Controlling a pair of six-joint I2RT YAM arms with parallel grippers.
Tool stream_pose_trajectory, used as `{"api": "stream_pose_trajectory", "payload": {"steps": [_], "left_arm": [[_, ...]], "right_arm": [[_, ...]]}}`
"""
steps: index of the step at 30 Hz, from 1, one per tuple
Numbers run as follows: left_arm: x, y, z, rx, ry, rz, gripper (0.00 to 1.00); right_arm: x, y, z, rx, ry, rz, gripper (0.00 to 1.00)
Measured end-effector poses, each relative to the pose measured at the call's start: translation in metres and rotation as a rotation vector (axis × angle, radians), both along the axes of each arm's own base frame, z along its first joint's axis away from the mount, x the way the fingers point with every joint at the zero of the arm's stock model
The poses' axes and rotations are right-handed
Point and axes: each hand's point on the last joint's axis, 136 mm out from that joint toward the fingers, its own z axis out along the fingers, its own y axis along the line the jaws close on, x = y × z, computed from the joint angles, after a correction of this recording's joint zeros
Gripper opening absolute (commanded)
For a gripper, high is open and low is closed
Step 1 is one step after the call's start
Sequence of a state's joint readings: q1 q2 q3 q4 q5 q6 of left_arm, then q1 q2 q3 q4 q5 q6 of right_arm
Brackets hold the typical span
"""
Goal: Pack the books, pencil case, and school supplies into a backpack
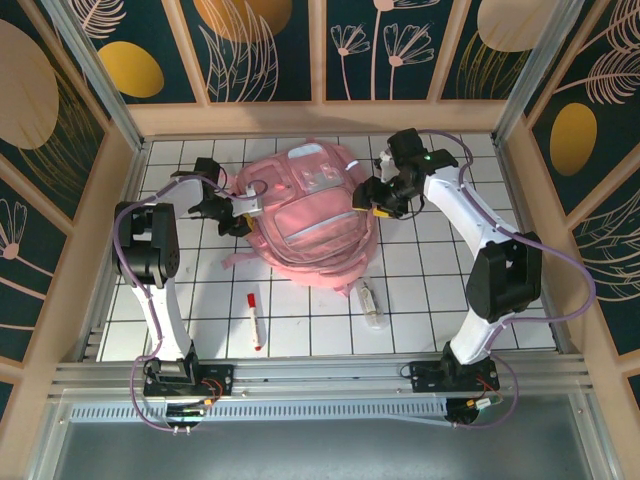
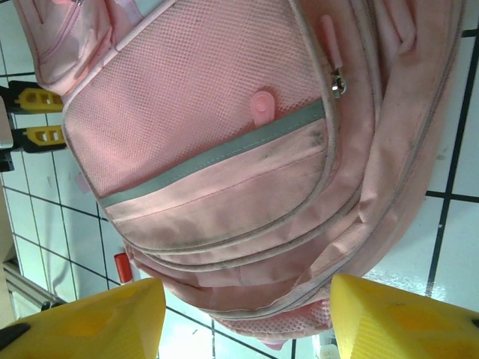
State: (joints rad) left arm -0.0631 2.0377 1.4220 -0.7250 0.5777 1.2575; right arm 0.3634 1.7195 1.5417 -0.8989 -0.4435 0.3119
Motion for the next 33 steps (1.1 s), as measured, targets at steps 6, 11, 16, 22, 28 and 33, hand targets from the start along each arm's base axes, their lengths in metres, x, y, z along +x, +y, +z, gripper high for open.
{"api": "stream_pose_trajectory", "payload": {"steps": [6,11,16,22,28,33], "left_arm": [[0.001,-0.001,0.001,-0.02,-0.008,-0.004,0.14],[0.001,-0.002,0.001,-0.031,-0.009,-0.005,0.14],[0.005,-0.002,0.006,-0.043,-0.024,-0.008,0.0],[0.007,-0.002,0.01,-0.042,-0.033,-0.009,0.19],[0.0,0.001,0.011,-0.032,-0.048,0.003,0.29],[0.008,0.006,0.015,-0.031,-0.073,0.017,0.32]], "right_arm": [[-0.004,0.0,-0.006,-0.002,0.017,0.009,0.59],[-0.009,-0.002,-0.014,-0.009,0.033,0.019,0.59],[-0.015,-0.004,-0.024,-0.019,0.063,0.02,0.59],[-0.02,-0.006,-0.031,-0.027,0.083,0.02,0.59],[-0.02,-0.005,-0.031,-0.027,0.083,0.022,0.59],[-0.022,0.0,-0.031,-0.028,0.081,0.037,0.59]]}}
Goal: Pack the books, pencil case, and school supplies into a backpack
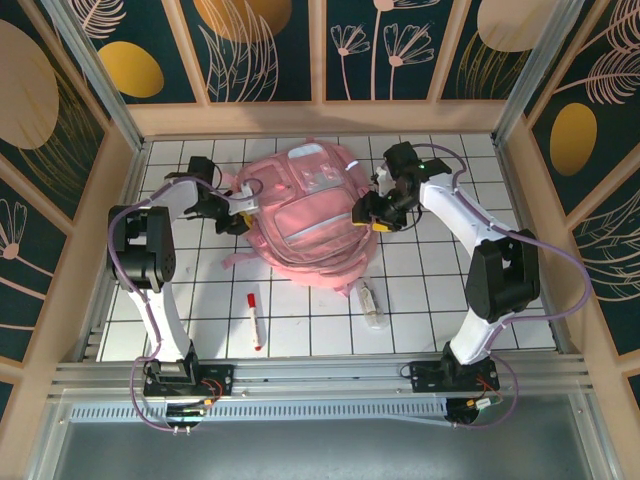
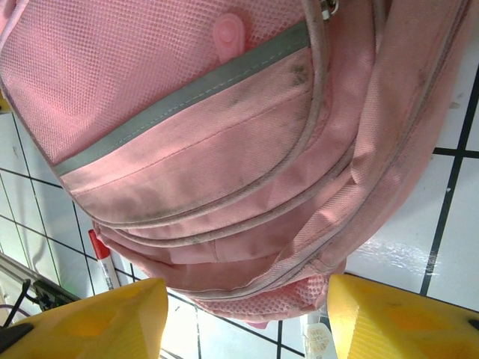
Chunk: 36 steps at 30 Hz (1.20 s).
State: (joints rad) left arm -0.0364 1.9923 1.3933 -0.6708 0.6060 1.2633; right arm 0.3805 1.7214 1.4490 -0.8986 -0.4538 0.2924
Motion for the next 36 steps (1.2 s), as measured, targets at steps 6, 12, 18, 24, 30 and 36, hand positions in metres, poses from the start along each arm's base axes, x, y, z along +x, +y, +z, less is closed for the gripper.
{"api": "stream_pose_trajectory", "payload": {"steps": [6,12,18,24,30,36], "left_arm": [[0.016,0.0,0.021,-0.048,-0.05,-0.016,0.36],[0.009,-0.009,0.02,-0.108,-0.016,-0.05,0.39],[0.003,-0.006,0.011,-0.087,0.027,-0.043,0.43],[0.001,-0.008,0.001,-0.053,0.052,-0.038,0.42],[0.0,-0.015,-0.006,-0.035,0.076,-0.053,0.37],[0.002,-0.015,-0.003,-0.032,0.081,-0.051,0.14]], "right_arm": [[-0.004,0.007,0.0,-0.001,-0.004,0.028,0.58],[-0.005,0.008,0.0,-0.001,-0.003,0.03,0.58],[-0.006,0.008,-0.005,-0.008,0.015,0.033,0.58],[-0.006,0.009,-0.009,-0.013,0.026,0.033,0.58],[-0.003,0.01,-0.007,-0.011,0.021,0.034,0.58],[-0.003,0.01,-0.007,-0.011,0.02,0.037,0.58]]}}
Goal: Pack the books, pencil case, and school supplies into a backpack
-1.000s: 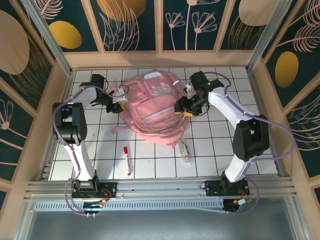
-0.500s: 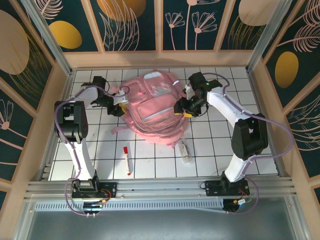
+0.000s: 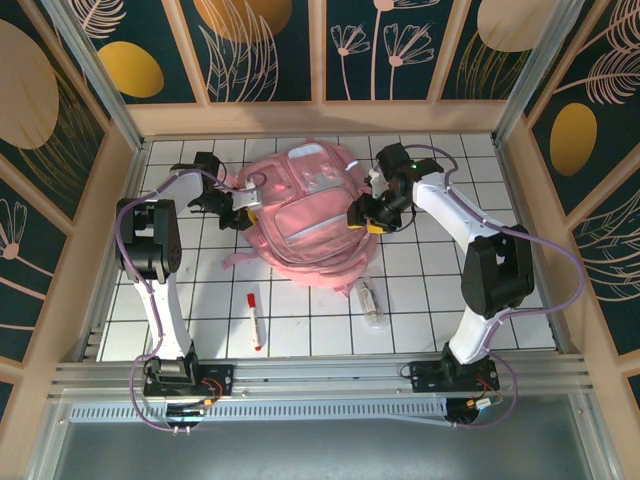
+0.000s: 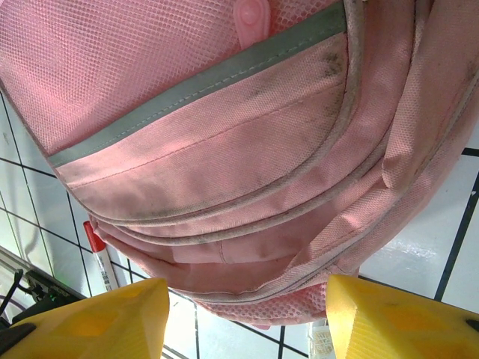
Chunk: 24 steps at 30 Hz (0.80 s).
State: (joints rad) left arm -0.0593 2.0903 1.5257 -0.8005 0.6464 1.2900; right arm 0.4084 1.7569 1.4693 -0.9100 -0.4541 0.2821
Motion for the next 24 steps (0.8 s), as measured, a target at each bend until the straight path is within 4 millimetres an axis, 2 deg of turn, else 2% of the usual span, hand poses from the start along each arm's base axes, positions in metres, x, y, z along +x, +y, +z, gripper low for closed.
{"api": "stream_pose_trajectory", "payload": {"steps": [1,3,4,10,18,24], "left_arm": [[-0.001,0.0,0.0,0.0,0.004,0.0,0.13],[-0.001,-0.001,0.0,-0.003,0.007,0.001,0.01],[-0.001,-0.001,0.0,-0.004,0.009,0.003,0.0],[-0.006,-0.001,0.003,-0.01,0.025,0.027,0.0],[-0.039,0.002,0.027,-0.011,-0.069,0.111,0.0],[-0.062,-0.002,0.032,-0.023,-0.12,0.189,0.0]], "right_arm": [[0.0,0.0,0.0,0.0,0.0,0.001,0.58],[0.0,0.0,0.0,0.0,-0.001,0.002,0.58],[0.0,0.001,0.0,-0.001,-0.002,0.005,0.58],[0.007,0.005,-0.001,0.0,-0.015,0.004,0.55],[0.035,0.038,0.007,-0.012,-0.15,-0.014,0.58],[0.063,0.048,0.015,-0.029,-0.277,-0.078,0.58]]}}
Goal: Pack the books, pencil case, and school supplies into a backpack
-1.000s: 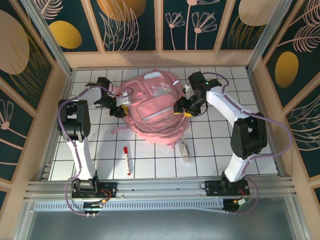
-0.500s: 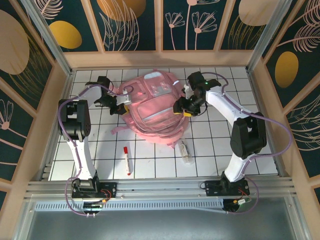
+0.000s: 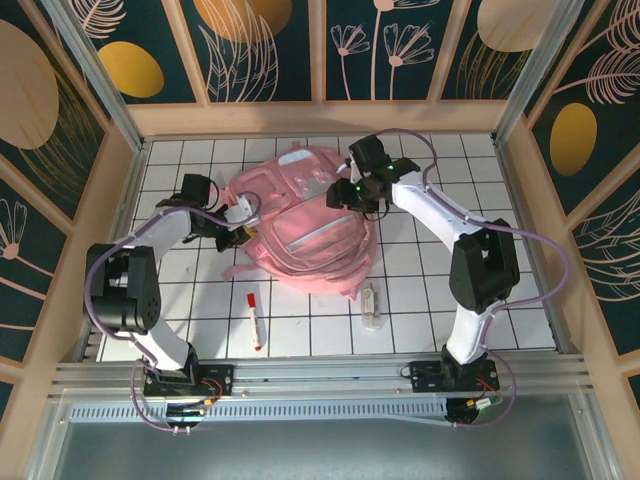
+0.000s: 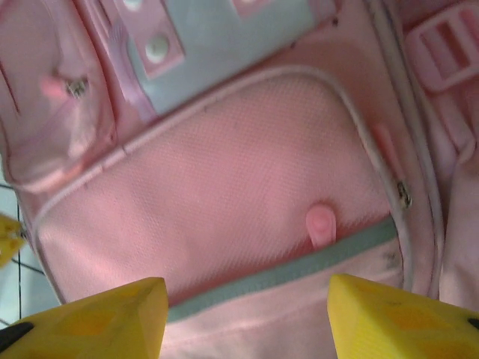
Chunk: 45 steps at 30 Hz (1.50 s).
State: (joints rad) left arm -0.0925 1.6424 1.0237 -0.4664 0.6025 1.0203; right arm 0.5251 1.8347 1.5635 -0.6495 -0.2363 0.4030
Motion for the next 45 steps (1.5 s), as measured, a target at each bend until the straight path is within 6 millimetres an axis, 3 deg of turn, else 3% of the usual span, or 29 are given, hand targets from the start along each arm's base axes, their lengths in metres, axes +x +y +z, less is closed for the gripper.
{"api": "stream_pose_trajectory", "payload": {"steps": [4,5,8,14,17,21,25,29,33,42,45], "left_arm": [[-0.002,-0.011,-0.003,-0.015,-0.002,0.031,0.0],[-0.003,-0.013,-0.004,-0.025,-0.001,0.043,0.0],[-0.008,-0.015,-0.006,-0.048,-0.001,0.068,0.0],[-0.012,-0.014,0.002,-0.052,-0.034,0.077,0.0],[-0.018,-0.014,0.001,-0.062,-0.032,0.078,0.0],[-0.031,-0.013,-0.004,-0.084,-0.029,0.104,0.0],[-0.036,-0.015,-0.003,-0.098,-0.029,0.12,0.0],[-0.033,-0.017,-0.001,-0.117,-0.036,0.132,0.0],[-0.032,-0.021,0.003,-0.16,-0.038,0.145,0.0],[-0.029,-0.025,0.008,-0.204,-0.035,0.163,0.0],[-0.029,-0.025,0.008,-0.21,-0.032,0.165,0.0]], "right_arm": [[0.012,0.025,0.001,0.067,-0.023,0.041,0.6],[0.01,0.035,-0.001,0.081,-0.016,0.065,0.65],[0.0,0.069,-0.007,0.087,-0.006,0.139,0.74],[-0.04,0.115,-0.011,0.062,-0.014,0.255,0.71],[-0.041,0.115,-0.012,0.054,-0.015,0.25,0.7],[-0.031,0.097,-0.02,0.012,-0.004,0.208,0.7],[-0.037,0.086,-0.026,-0.023,0.035,0.215,0.7],[-0.055,0.101,-0.031,-0.057,0.016,0.25,0.62],[-0.078,0.115,-0.037,-0.071,-0.049,0.324,0.6],[-0.098,0.11,-0.034,-0.193,-0.314,0.446,0.53],[-0.101,0.11,-0.04,-0.215,-0.344,0.467,0.56]]}}
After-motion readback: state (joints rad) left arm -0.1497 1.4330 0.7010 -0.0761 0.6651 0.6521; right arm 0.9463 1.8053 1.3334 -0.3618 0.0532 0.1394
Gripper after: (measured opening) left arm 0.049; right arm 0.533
